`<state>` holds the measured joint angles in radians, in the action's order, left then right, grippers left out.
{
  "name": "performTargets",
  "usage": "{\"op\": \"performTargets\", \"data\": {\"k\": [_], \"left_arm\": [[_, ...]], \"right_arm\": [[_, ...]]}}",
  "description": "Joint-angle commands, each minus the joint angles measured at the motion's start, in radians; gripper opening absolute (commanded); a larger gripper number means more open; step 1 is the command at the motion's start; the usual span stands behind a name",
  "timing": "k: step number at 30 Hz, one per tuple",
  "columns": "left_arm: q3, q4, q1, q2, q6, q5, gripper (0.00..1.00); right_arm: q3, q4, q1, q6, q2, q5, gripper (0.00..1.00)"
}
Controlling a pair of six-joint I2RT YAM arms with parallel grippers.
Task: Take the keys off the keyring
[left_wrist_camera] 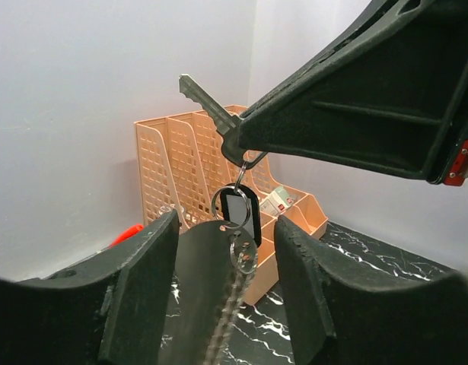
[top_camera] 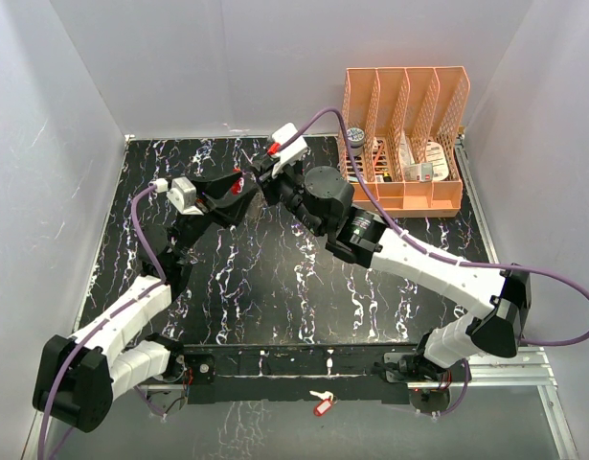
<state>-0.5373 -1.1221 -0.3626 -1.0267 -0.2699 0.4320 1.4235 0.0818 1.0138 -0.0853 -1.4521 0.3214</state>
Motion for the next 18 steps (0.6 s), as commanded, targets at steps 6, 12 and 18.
{"op": "performTargets", "data": {"k": [6,12,18], "left_arm": [[-0.036,-0.077,0.003,0.001,0.006,0.009,0.63],[-0.051,-0.119,0.003,-0.023,-0.004,0.021,0.62],[-0.067,-0.139,0.004,-0.046,-0.010,0.028,0.62]], "right_arm": [[0.015,0.085,0.009,0.014,0.044,-0.019,0.00],[0.017,0.081,0.010,0.021,0.045,-0.026,0.00],[0.021,0.079,0.012,0.032,0.041,-0.046,0.00]]}}
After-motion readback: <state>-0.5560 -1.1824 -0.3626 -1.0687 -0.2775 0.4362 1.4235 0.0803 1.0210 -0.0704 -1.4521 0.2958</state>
